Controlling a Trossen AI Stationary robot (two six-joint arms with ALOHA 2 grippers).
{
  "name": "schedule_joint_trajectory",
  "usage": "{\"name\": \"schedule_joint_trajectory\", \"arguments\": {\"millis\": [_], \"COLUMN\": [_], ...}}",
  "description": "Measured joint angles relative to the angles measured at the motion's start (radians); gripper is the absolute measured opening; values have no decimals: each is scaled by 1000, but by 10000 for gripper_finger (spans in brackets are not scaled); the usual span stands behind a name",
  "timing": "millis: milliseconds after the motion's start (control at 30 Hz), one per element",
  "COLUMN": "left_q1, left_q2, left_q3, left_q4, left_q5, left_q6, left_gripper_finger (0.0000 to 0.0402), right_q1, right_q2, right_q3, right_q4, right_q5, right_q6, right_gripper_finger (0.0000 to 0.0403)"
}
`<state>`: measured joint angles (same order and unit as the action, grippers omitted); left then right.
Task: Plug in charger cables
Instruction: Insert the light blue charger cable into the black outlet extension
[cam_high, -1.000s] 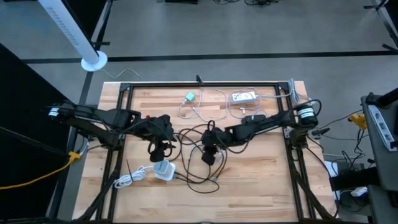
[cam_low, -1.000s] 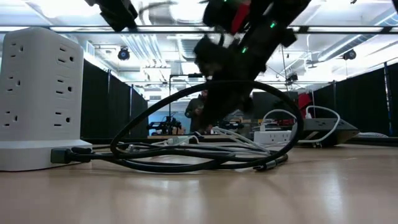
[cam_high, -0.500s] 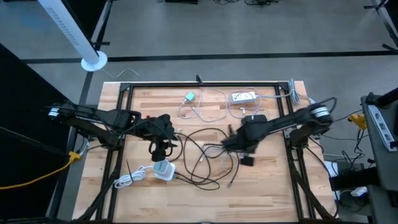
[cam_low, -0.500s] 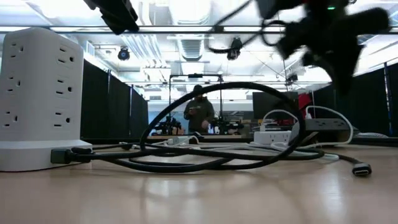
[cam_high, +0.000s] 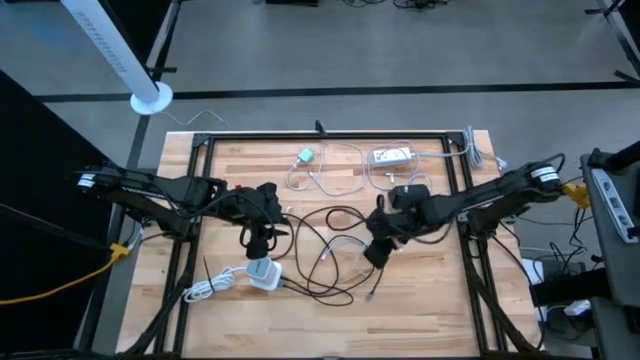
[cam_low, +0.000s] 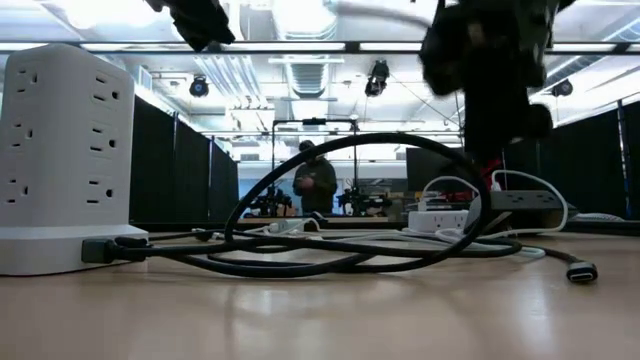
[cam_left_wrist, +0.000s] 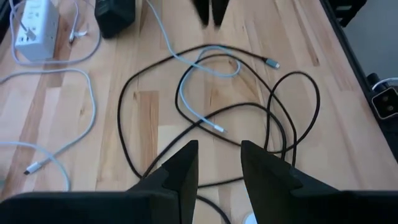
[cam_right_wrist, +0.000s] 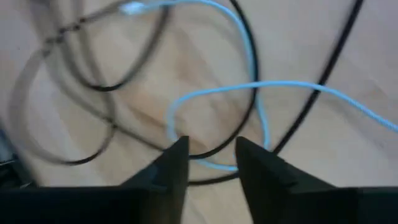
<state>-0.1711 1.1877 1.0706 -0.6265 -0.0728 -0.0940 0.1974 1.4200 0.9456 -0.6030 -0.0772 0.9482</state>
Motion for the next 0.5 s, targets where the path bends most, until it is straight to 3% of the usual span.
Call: {"name": "schedule_joint_trajectory", "arguments": {"millis": [233, 333, 500], "left_q1": [1, 1, 1], "left_q2": [0, 0, 0], "left_q3": [0, 0, 0], "left_q4": [2, 1, -3], "left_q5": [0, 0, 1], "left_q6": [-7, -19, -23], "left_gripper_finger": [103, 103, 103], "right_q1": [3, 5, 6], "right_q2": [188, 274, 407], "right_q3": [4, 36, 105], "right_q4": [177, 267, 226], "right_q5": [-82, -108, -91], "right_q6": [15, -13, -38], "right_gripper_finger": [197, 213, 204]}}
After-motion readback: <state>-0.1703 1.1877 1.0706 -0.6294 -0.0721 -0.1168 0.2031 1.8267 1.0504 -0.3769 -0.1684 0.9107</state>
